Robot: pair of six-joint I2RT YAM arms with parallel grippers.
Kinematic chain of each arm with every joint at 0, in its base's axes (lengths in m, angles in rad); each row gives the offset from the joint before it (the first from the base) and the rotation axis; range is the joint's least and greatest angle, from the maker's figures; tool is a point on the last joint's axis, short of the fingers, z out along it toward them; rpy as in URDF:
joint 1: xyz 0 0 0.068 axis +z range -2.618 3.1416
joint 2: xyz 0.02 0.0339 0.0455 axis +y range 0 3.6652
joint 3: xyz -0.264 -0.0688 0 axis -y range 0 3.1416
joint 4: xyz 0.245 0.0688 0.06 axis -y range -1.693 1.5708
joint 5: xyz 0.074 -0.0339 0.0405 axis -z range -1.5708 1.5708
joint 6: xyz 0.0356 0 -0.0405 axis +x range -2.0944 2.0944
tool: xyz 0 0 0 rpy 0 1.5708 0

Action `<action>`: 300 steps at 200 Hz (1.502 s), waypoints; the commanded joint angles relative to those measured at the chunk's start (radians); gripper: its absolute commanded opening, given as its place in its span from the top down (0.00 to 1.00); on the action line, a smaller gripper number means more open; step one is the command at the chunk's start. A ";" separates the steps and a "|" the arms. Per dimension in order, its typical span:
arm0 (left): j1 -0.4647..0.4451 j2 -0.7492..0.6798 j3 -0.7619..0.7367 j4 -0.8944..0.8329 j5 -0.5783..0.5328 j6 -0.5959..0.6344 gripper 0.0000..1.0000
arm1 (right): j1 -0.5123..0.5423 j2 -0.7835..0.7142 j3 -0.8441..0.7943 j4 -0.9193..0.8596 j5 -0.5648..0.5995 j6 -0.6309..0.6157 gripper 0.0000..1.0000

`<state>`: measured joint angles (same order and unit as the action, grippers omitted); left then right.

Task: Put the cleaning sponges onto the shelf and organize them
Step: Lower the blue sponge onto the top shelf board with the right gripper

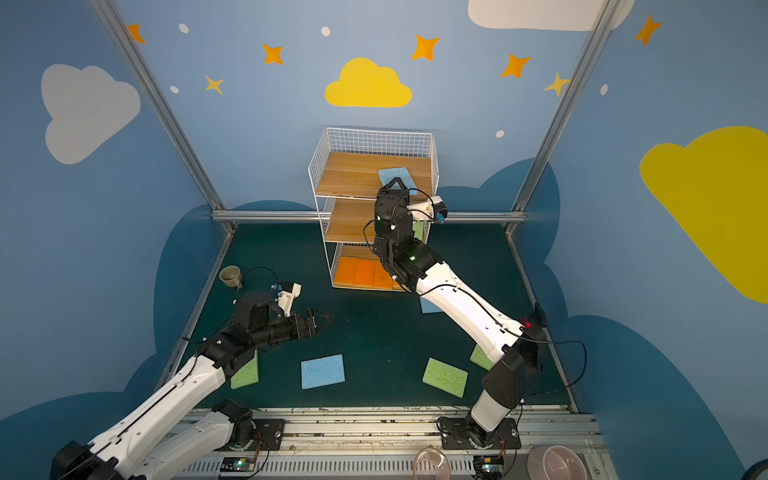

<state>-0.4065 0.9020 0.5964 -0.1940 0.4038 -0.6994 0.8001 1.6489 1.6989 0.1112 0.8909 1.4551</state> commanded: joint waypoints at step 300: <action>-0.001 0.040 0.140 -0.052 -0.096 0.072 0.01 | -0.112 -0.294 0.138 -0.820 -0.874 -1.550 0.39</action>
<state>-0.4065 0.9234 0.7124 -0.2470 0.3336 -0.6533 0.6895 1.3098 1.7500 -0.5011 0.0360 0.2886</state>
